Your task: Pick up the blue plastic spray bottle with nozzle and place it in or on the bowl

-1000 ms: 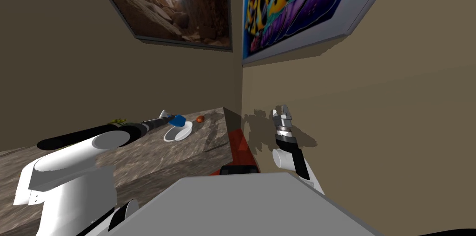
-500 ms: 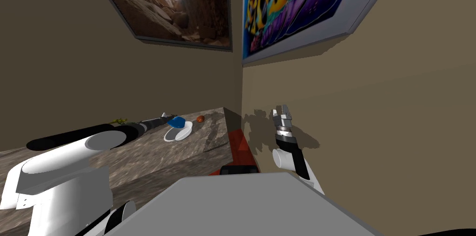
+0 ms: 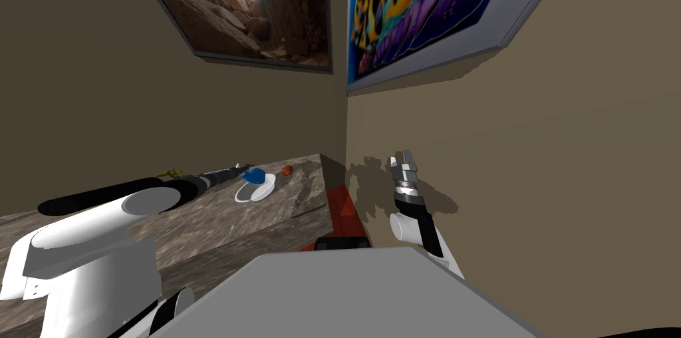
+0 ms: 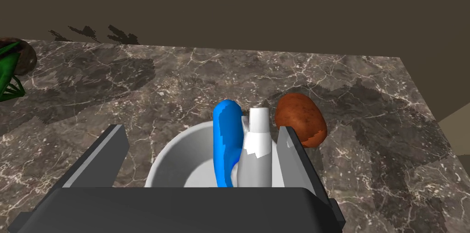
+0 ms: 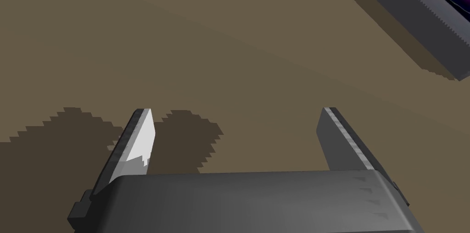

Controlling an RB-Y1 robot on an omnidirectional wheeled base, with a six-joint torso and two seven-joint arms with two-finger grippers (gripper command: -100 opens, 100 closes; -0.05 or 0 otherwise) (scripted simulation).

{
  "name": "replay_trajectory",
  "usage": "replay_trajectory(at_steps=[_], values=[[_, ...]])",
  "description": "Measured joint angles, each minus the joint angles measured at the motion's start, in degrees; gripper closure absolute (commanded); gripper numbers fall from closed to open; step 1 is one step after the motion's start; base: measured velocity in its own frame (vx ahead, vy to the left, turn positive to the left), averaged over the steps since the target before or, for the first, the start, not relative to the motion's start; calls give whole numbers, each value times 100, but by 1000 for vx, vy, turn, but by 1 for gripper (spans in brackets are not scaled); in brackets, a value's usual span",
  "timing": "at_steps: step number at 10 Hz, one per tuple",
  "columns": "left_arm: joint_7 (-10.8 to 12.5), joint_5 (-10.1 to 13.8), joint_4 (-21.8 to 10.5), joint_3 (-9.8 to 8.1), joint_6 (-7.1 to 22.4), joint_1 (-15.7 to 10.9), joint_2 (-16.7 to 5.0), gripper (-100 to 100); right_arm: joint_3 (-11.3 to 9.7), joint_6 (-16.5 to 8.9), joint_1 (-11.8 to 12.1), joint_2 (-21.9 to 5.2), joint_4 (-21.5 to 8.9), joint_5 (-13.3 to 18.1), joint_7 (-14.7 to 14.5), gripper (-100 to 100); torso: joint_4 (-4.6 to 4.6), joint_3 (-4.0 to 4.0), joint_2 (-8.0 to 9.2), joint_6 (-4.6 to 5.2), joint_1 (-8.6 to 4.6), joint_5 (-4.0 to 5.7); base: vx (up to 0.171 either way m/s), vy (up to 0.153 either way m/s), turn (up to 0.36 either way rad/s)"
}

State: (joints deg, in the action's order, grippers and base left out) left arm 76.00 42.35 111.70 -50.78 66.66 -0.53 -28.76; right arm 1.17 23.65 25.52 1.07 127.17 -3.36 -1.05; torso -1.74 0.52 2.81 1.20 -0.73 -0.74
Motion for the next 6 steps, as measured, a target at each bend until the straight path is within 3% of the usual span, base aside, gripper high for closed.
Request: replay_trajectory(at_steps=[4,6], values=[[296,118,381,-188,446,101,-206,-100,0,0,0,0,0,0,0,0,2,2,2,-3,-3,3,9,-11,33],[335,125,410,-203,502,104,-233,-100,0,0,0,0,0,0,0,0,2,3,4,-2,1,2,-4,5,-15]])
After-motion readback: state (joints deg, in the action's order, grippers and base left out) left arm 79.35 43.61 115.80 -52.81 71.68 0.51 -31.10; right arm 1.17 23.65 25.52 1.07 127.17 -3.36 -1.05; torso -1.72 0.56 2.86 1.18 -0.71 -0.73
